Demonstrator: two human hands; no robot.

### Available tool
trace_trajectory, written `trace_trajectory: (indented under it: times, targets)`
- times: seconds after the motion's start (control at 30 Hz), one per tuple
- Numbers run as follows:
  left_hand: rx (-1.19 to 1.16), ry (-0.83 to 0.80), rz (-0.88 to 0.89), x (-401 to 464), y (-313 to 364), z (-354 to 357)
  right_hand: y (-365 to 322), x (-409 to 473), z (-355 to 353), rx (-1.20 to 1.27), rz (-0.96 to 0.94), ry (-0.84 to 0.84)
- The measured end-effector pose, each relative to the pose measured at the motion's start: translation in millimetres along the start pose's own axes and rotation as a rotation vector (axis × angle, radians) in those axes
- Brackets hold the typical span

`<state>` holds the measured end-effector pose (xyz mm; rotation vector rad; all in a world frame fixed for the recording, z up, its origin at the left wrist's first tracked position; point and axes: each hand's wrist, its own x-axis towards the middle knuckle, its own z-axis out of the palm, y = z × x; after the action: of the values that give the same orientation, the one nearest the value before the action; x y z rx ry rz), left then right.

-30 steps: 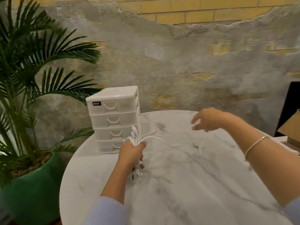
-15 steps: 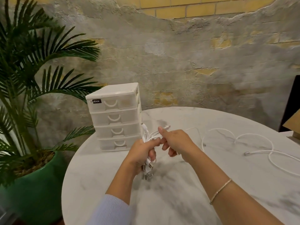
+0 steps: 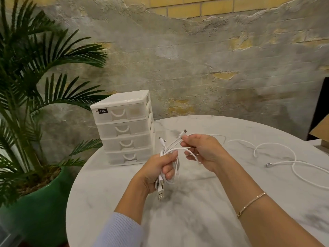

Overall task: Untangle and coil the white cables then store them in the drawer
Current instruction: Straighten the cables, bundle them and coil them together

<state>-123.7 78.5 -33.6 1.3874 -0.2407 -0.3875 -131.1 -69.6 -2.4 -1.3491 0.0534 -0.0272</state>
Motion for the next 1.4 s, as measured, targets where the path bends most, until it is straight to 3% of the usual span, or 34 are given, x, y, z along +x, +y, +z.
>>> trace_trajectory:
  times: [0.17, 0.37, 0.5, 0.67, 0.9, 1.03, 1.23, 1.4]
  targets:
    - [-0.046, 0.051, -0.103, 0, 0, -1, -6, 0, -6, -0.015, -0.020, 0.146]
    - [0.089, 0.062, -0.228, -1, 0, 2, -1, -4, 18, -0.260, -0.275, 0.470]
    - [0.152, 0.035, -0.258, -2, 1, 3, 5, -8, 27, -0.313, -0.369, 0.518]
    - [0.338, -0.124, -0.254, -6, 2, 6, 7, -5, 25, -0.402, -0.376, 0.467]
    - [0.500, -0.415, -0.274, -14, 4, 8, 17, -3, 29, -0.548, -0.475, 0.153]
    - [0.452, -0.512, -0.243, -15, 3, 8, 18, -1, 26, -0.606, -0.301, -0.004]
    - [0.455, -0.548, -0.165, -16, 4, 11, 16, 5, 17, -0.699, -0.074, -0.017]
    - [0.615, -0.398, -0.064, -13, 3, 12, 12, 10, 14, -0.856, -0.105, 0.100]
